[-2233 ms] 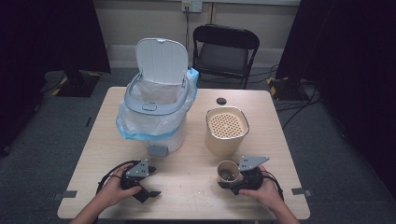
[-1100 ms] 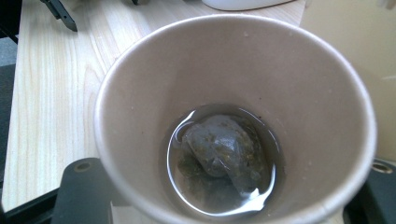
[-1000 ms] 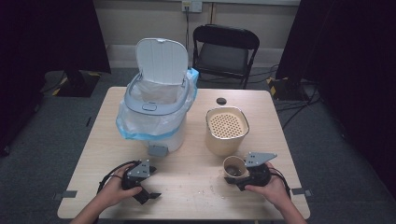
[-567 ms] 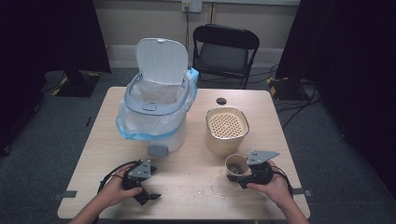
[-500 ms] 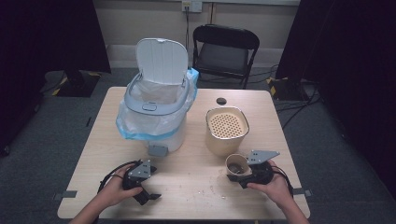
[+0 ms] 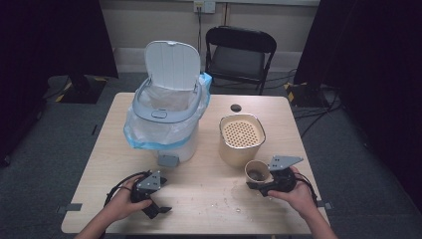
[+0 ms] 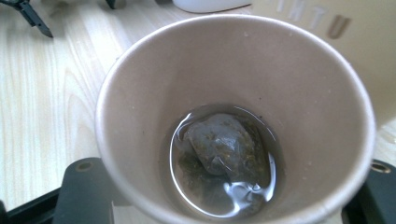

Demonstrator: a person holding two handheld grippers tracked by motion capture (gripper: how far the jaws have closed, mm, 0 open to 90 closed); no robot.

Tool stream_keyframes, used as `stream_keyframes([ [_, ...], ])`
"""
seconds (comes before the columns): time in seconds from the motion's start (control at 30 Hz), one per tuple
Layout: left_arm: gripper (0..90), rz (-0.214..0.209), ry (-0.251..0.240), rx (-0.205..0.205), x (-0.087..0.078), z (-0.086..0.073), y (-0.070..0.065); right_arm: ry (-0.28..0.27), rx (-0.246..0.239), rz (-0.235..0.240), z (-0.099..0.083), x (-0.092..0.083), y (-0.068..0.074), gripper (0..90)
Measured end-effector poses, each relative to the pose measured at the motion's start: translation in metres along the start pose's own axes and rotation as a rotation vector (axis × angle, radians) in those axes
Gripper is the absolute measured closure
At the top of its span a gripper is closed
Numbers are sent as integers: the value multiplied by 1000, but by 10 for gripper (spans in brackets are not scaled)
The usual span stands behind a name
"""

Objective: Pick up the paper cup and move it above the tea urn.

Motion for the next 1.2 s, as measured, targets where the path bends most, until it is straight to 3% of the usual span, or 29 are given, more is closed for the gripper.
stream_keyframes([
  [0.6, 0, 0, 0, 0, 0, 0, 0, 22, 54, -90, -4, -23, -30, 296],
  [0.93, 0, 0, 0, 0, 0, 0, 0, 45, 73, -123, -9, -23, -48, 296],
  [1.2, 0, 5, 0, 2, 0, 0, 0, 54, 73, -154, -4, -24, -61, 297],
])
Point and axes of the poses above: each handheld gripper's, and its own axes: x roughly forward along the jaws, z roughly out of its top, y roughly to its left, the point moved 1 cm from there along x, roughly forward along the jaws, and after that the axes turned 8 degrees about y, right-handed, at the moved point
